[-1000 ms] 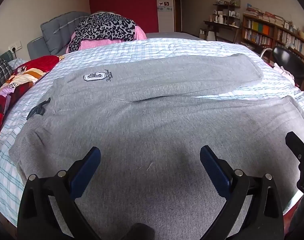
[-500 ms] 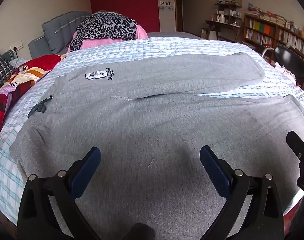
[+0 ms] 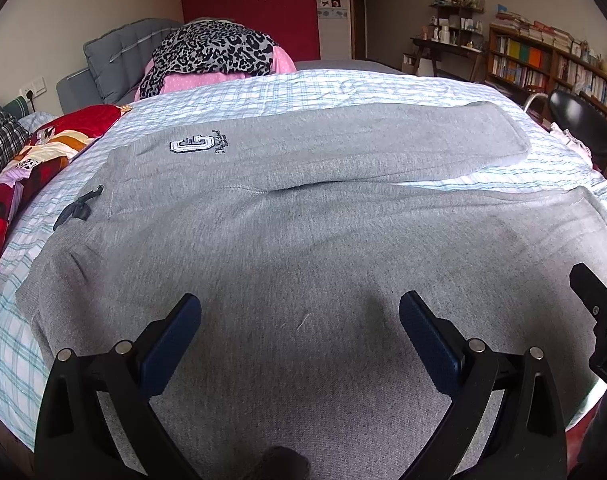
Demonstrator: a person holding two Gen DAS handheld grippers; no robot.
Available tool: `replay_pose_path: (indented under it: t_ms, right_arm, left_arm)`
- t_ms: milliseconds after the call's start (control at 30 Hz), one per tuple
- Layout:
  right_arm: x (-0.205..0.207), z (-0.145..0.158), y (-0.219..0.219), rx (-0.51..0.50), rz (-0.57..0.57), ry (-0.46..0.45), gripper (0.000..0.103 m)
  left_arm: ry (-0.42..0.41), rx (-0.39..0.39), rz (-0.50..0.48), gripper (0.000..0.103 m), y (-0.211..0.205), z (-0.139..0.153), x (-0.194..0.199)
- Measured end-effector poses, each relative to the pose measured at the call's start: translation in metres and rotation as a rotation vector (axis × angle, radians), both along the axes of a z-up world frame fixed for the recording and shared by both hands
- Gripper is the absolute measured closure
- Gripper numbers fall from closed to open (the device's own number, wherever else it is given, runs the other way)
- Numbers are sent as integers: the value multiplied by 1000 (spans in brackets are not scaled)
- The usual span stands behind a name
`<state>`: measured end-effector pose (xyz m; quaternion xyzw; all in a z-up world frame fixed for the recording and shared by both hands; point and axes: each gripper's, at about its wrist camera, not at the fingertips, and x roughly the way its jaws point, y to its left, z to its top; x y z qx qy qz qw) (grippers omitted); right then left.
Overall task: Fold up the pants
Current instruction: 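Move both grippers over the grey sweatpants toward the waistband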
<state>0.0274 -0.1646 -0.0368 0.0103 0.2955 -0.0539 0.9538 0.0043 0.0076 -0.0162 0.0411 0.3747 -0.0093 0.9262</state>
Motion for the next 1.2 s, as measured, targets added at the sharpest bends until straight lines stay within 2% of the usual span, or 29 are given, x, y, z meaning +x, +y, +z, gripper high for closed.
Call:
replay_pose_path:
  t_ms: [367, 667, 833, 1200]
  right_arm:
    - [4, 0, -2, -3, -4, 8, 2]
    - [16, -9, 3, -14, 3, 41, 2]
    - [25, -24, 1, -5, 4, 97, 2]
    - [28, -37, -7, 32, 47, 115, 2]
  left_arm:
    - [-14, -39, 75, 5, 37, 10, 13]
    - [-26, -33, 138, 5, 64, 16, 23]
    - [14, -41, 146, 5, 68, 7, 29]
    - [122, -118, 126, 5, 82, -19, 38]
